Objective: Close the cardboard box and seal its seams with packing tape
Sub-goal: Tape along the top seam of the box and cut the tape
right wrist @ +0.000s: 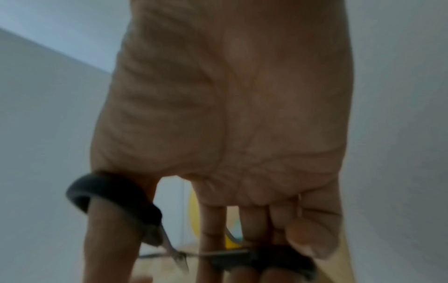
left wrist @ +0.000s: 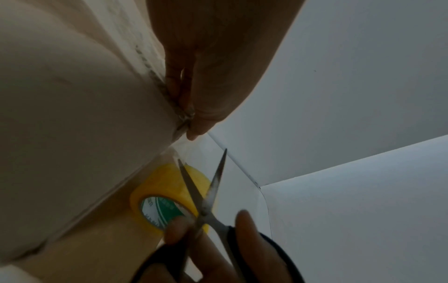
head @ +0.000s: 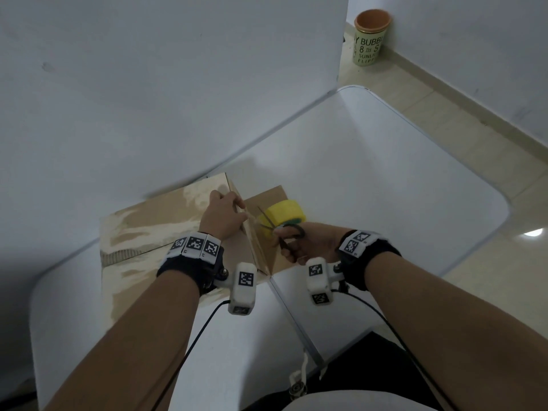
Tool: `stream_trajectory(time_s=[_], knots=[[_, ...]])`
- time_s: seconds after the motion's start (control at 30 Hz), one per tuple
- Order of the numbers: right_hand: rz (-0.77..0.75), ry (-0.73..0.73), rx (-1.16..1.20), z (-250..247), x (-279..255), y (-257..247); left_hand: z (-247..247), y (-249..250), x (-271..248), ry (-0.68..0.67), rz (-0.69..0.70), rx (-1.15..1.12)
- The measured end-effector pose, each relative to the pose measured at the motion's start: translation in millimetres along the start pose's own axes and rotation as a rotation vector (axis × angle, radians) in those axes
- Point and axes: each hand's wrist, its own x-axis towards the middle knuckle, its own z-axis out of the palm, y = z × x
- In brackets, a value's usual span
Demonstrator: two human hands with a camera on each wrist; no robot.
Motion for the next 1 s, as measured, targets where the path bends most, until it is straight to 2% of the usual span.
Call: stream_trajectory(time_s=[0.07,0.17,0.4,0.47,0.53,0.63,0.7,0.93,1.0], knots=[[0.018,-0.005,0.027,-15.3,-11.6,-7.4,0.1,0.6,0.4,-0.006,-0.007,0.002],[0.036,0.070,0.024,-41.1,-28.4,-10.8,0.1,0.8,1.4,-0.007,-0.011,0.002],[-0.159,0.550,-0.094,-72.3,-15.7,-3.5,-0.4,-0.5,0.3,-0.004,0.000,0.004],[-0.231,0.710,-0.251,-81.1,-8.4,-2.2,-0.4,-0.8,0.0,-0.002,0.000,0.000],[-0.249,0.827,-0.510,-90.1,-3.2,-3.1,-0.3,-0.5,0.3,0.000,0.000,-0.002],[-0.170,0.881,-0.829,-97.5,-1.1,-14.1,-0.5,-0.1,-0.3,-0.001,-0.009,-0.004],[-0.144,0.886,-0.928,-98.0,-2.1,-23.6,-0.9,0.4,-0.6,-0.001,-0.009,0.005],[-0.121,0.896,-0.961,-105.4,0.9,-16.4,-0.3,3.0,-0.2,-0.001,-0.033,-0.003],[-0.115,0.881,-0.866,-107.5,-2.8,-14.5,-0.4,3.4,-1.3,0.002,-0.035,-0.001]])
